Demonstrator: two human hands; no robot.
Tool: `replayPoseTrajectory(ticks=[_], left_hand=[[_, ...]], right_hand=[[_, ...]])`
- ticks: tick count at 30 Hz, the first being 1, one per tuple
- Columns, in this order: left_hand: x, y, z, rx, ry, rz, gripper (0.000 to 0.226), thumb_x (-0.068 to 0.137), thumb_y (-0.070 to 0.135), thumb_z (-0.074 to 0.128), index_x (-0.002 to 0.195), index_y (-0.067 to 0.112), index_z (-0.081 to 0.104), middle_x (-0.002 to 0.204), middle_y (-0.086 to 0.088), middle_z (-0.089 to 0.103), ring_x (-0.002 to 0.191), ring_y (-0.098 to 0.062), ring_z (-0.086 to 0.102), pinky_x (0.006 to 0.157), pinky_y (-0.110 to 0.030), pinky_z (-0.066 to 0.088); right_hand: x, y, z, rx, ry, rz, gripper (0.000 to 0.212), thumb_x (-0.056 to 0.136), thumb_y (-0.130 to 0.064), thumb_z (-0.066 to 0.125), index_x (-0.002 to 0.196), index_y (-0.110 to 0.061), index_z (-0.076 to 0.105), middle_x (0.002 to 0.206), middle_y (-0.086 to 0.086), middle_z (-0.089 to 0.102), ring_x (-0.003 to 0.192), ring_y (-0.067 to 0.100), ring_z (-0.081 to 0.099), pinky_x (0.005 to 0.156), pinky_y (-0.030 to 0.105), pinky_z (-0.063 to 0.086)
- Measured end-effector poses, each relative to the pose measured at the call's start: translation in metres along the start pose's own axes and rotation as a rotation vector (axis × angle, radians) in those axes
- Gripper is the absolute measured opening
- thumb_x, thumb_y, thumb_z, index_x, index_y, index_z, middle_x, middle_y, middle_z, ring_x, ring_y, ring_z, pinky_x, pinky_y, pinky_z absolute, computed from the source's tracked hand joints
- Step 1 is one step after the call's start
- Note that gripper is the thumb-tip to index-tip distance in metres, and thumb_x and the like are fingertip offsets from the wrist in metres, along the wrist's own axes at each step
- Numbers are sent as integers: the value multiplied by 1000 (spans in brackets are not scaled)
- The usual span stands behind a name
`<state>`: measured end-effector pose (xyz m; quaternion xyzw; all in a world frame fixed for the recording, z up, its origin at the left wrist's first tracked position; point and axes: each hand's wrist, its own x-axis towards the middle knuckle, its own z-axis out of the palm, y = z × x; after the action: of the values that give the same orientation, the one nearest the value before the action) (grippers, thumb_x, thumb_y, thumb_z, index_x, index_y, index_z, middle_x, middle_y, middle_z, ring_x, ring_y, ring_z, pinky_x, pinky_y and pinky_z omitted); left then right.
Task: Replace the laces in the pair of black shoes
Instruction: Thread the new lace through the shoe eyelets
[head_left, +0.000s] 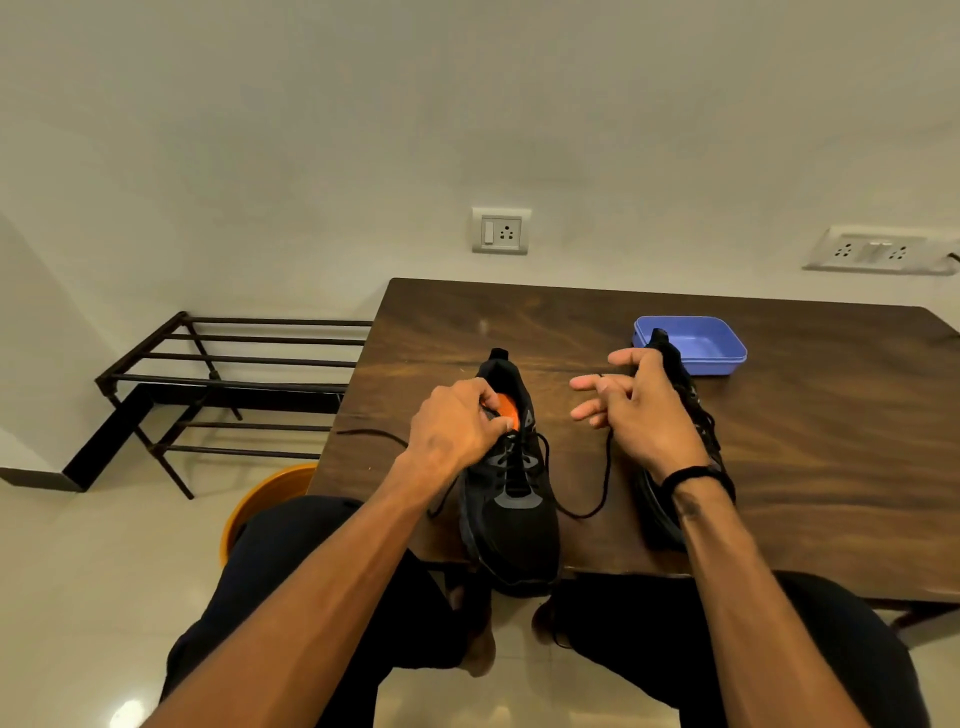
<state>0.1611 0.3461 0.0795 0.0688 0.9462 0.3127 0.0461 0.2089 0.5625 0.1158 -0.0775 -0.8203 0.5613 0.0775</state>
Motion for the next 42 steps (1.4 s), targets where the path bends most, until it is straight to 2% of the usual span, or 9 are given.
replayPoseTrajectory(ticks=[6,9,13,17,19,24,31,37,42], left_hand=[[-7,9,13,103,2,48,25,93,50,70,112,34,63,99,5,67,90,-17,65,84,-42,58],[-10,7,17,52,65,55,15,94,39,71,102,29,63,95,3,69,87,-16,65,81,-39,57],[-15,7,22,-101,151,-28,18,87,39,72,95,30,59,89,7,69,85,-15,67,75,-31,49],[-18,6,22,-286,238,-195,43,72,51,79,98,29,54,84,5,71,81,-15,68,76,-34,54],[-19,4,20,-360,262,-258,33,71,46,85,86,28,63,78,6,73,78,-10,71,72,-29,58],[-26,-1,23,-509,285,-277,18,75,31,91,83,22,77,72,9,75,69,-1,71,76,-27,63],[-33,-1,28,-578,305,-277,24,78,28,89,100,19,82,75,13,72,63,12,63,57,-1,46],[-33,-4,27,-465,248,-207,21,86,32,82,107,28,81,99,12,78,90,0,70,86,-20,56],[-34,-5,28,-409,267,-204,16,89,25,77,102,33,81,95,16,78,89,4,70,92,-26,56]], right_hand=[[-3,6,29,-188,-33,-88,10,104,-12,56,99,-17,64,92,-2,72,75,12,74,77,36,63],[-1,12,45,-387,-23,-208,10,100,-19,63,98,-24,71,97,-7,59,89,9,61,82,29,52],[-5,10,64,-367,-33,-242,19,97,-13,68,107,-23,79,105,-7,70,99,7,63,88,22,50],[-4,12,79,-347,2,-242,29,92,-7,72,118,-17,76,95,-10,76,94,1,66,89,11,49],[-1,15,83,-301,40,-197,27,88,-7,77,111,-19,73,81,-13,74,82,-6,66,77,1,45],[4,17,85,-194,29,-89,25,81,-15,86,93,-24,66,75,-13,76,80,-9,69,73,15,52],[9,18,73,-215,-94,-50,24,82,-20,87,95,-26,68,76,-15,76,80,-11,69,68,8,46],[8,21,74,-266,-66,-92,17,85,-18,82,90,-24,67,75,-17,74,78,-14,67,67,9,48],[3,23,84,-328,-16,-155,11,92,-17,73,90,-23,64,77,-19,68,76,-13,63,64,6,43]])
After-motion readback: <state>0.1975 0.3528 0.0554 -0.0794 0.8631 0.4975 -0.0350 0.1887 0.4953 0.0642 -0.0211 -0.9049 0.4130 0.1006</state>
